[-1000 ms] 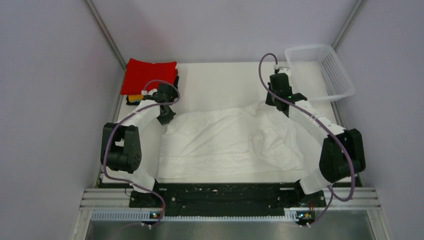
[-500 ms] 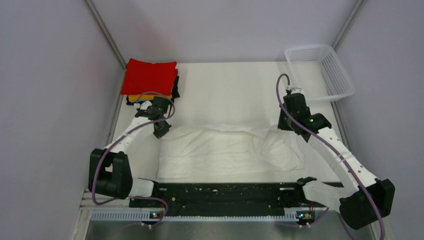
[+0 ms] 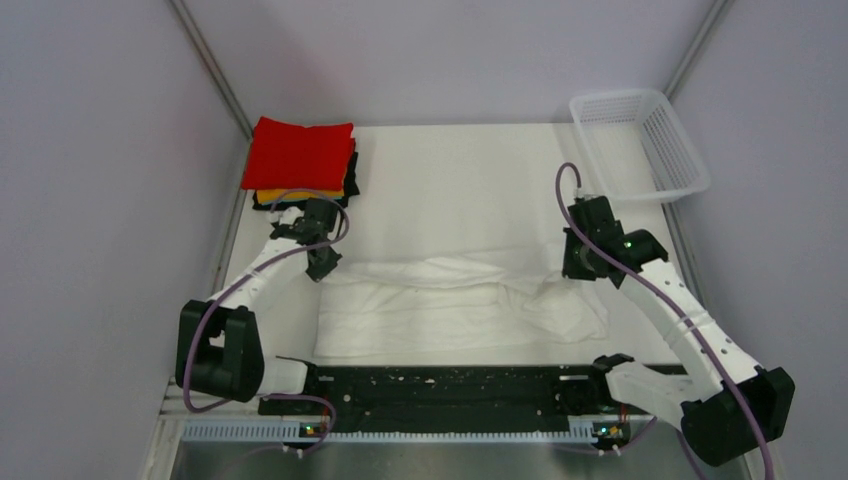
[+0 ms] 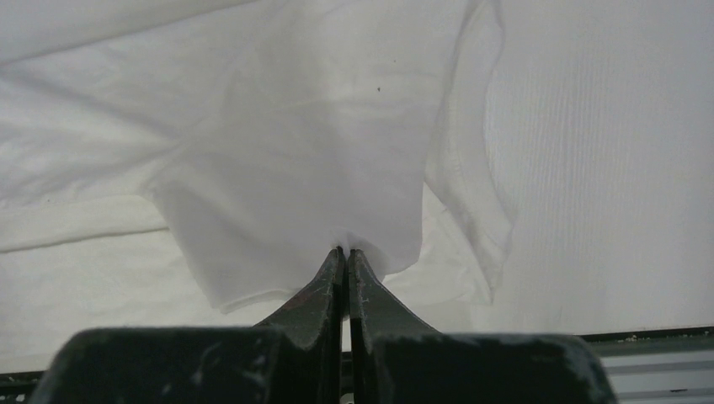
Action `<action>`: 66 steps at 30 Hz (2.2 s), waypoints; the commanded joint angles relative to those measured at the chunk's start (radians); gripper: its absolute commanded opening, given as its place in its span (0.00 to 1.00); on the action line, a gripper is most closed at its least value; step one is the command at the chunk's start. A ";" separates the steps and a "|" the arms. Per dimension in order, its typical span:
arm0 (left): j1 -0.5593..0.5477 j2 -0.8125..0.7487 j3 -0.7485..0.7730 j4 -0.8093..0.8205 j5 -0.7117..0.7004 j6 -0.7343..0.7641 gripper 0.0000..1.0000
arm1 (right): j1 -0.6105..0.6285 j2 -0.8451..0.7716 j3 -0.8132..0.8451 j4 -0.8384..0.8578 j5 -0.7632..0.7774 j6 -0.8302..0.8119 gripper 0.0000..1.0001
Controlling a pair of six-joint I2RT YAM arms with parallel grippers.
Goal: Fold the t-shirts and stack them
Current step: Fold the other side of the tshirt into a rectangle, then rotate the tshirt 90 degrees
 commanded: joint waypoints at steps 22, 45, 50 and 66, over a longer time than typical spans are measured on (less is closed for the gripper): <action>-0.048 -0.001 0.097 0.102 0.208 0.114 0.98 | 0.023 -0.093 -0.186 0.237 -0.269 0.103 0.93; -0.186 0.217 0.054 0.032 0.104 0.121 0.99 | -0.166 0.486 -0.236 0.764 -0.190 0.156 0.99; -0.300 0.226 0.032 0.052 0.167 0.047 0.99 | -0.174 0.719 0.061 0.752 -0.195 0.101 0.99; -0.592 0.319 0.138 0.047 0.279 -0.205 0.99 | -0.140 1.316 0.858 0.645 -0.419 0.085 0.96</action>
